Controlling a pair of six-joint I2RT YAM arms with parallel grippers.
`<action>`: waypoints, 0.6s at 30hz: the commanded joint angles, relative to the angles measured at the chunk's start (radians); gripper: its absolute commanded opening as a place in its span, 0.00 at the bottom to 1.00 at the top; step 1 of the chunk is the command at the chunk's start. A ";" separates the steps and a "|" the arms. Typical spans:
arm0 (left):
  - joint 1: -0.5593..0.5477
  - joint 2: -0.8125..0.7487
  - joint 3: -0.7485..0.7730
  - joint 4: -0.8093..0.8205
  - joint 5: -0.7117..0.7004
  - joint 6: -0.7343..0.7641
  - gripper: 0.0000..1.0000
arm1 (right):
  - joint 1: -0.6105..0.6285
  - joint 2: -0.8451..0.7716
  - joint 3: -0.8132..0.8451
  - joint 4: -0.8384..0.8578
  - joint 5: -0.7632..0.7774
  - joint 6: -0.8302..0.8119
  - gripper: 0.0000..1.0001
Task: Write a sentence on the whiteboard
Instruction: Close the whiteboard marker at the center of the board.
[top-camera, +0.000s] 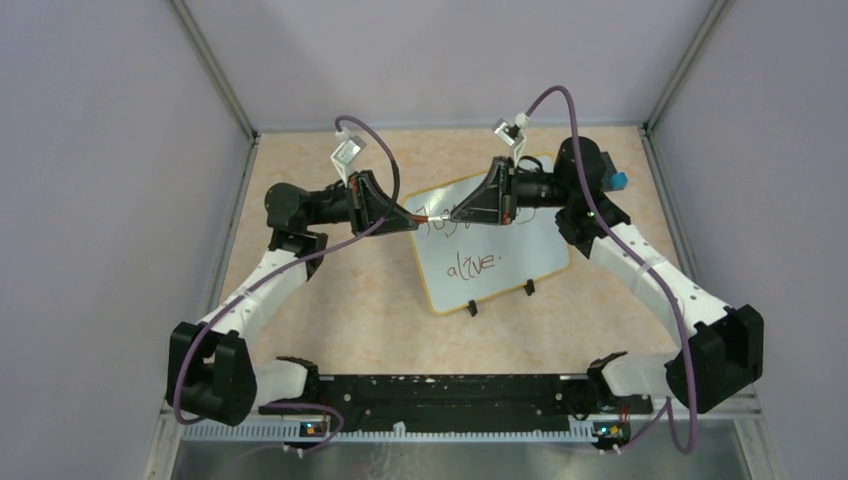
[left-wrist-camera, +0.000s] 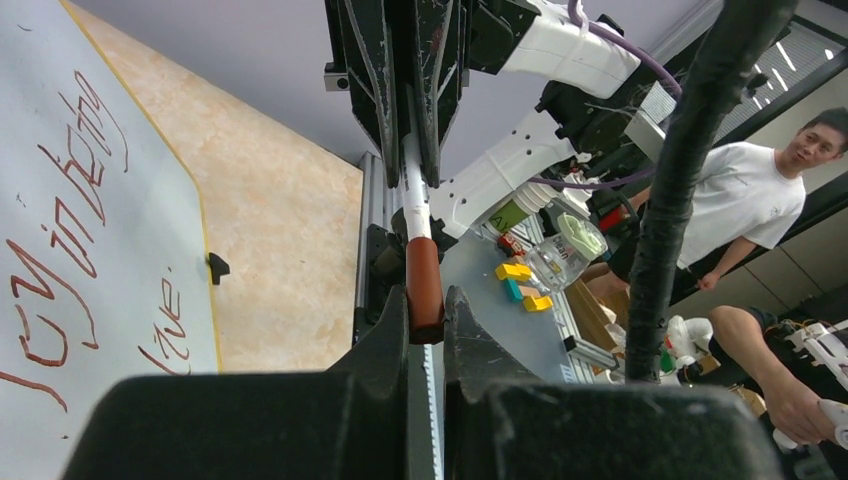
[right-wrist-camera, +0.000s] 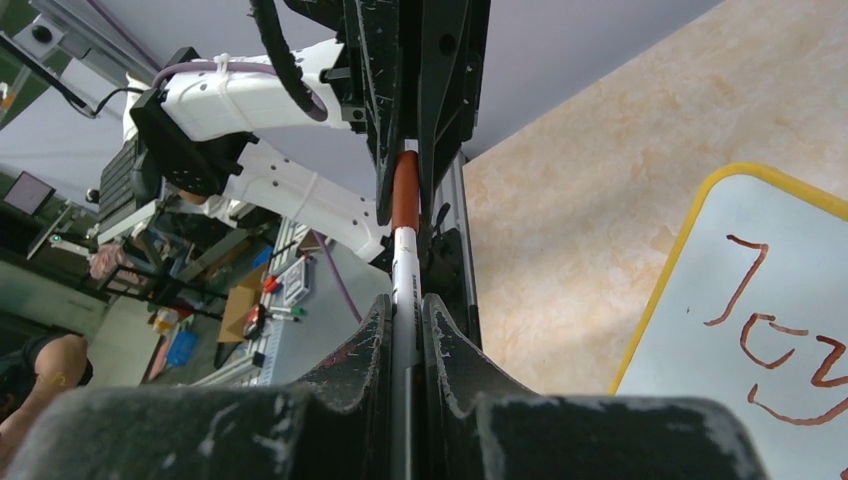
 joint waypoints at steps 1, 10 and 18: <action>-0.019 0.025 0.060 -0.023 -0.052 0.029 0.00 | 0.022 0.020 0.055 0.077 0.017 0.027 0.00; -0.093 0.068 0.083 -0.127 -0.113 0.081 0.00 | 0.035 0.048 0.052 0.141 0.080 0.073 0.00; -0.147 0.113 0.121 -0.189 -0.165 0.118 0.00 | 0.063 0.086 0.086 0.131 0.125 0.057 0.00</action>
